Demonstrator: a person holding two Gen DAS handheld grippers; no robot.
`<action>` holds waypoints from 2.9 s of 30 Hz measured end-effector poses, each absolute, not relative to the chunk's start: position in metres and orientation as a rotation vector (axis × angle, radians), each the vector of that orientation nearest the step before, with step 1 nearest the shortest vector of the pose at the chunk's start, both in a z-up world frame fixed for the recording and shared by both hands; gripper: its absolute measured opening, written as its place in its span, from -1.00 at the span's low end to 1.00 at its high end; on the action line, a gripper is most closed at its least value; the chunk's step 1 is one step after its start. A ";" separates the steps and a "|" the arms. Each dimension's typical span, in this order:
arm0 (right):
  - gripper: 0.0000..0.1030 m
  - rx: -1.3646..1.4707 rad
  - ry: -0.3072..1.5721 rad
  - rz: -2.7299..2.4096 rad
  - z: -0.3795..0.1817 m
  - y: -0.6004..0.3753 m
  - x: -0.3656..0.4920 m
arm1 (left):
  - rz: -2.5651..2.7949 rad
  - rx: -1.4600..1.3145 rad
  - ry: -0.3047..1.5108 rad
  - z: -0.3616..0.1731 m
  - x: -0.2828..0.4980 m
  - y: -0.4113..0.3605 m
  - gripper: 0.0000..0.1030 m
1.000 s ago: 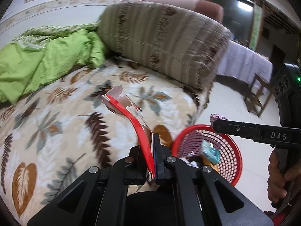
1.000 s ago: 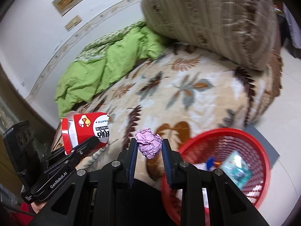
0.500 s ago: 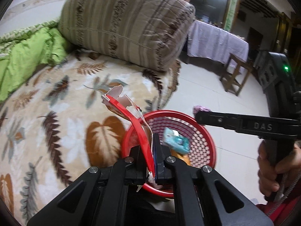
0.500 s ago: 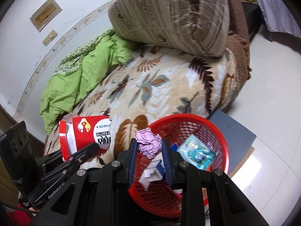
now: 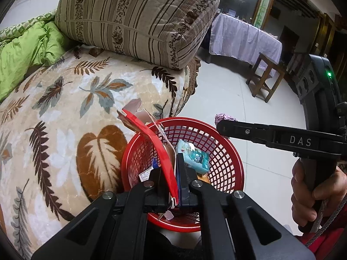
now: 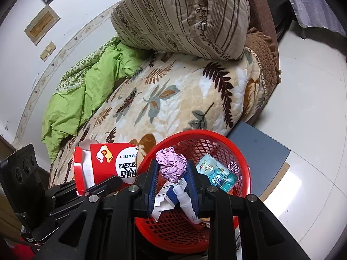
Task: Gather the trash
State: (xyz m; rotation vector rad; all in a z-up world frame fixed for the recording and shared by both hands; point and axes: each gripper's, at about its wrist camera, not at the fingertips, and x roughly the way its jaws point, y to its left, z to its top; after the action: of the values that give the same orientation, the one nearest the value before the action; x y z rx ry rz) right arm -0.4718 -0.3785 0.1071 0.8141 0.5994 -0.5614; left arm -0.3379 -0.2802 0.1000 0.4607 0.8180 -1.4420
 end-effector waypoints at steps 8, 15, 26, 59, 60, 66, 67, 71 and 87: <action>-0.47 0.827 0.606 -0.570 0.101 -0.381 -0.471 | -1.445 0.468 0.830 0.093 -0.339 -0.285 -0.91; -0.47 0.829 0.611 -0.577 0.098 -0.382 -0.470 | -1.456 0.471 0.850 0.088 -0.341 -0.293 -0.91; -0.44 0.859 0.623 -0.586 0.088 -0.386 -0.473 | -1.460 0.476 0.860 0.085 -0.342 -0.298 -0.90; 0.58 0.598 0.680 -0.831 0.146 -0.332 -0.447 | -1.248 0.252 0.677 0.145 -0.274 -0.211 0.68; 0.60 0.574 0.675 -0.836 0.150 -0.325 -0.442 | -1.229 0.251 0.666 0.146 -0.271 -0.204 0.72; 0.85 0.434 0.631 -0.939 0.164 -0.287 -0.421 | -1.055 0.248 0.601 0.152 -0.254 -0.165 0.94; 0.90 0.428 0.613 -0.933 0.165 -0.281 -0.420 | -1.017 0.262 0.602 0.153 -0.253 -0.162 0.97; 0.90 0.431 0.599 -0.861 0.159 -0.269 -0.415 | -0.875 0.323 0.545 0.153 -0.254 -0.152 0.99; 0.90 0.474 0.679 -0.921 0.147 -0.275 -0.409 | -0.836 0.309 0.528 0.152 -0.252 -0.138 0.99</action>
State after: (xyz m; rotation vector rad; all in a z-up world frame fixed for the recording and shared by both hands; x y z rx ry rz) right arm -0.4091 -0.2753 0.1471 0.4739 0.6792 -0.9214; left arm -0.2519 -0.1377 0.1524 0.3089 0.5280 -0.8365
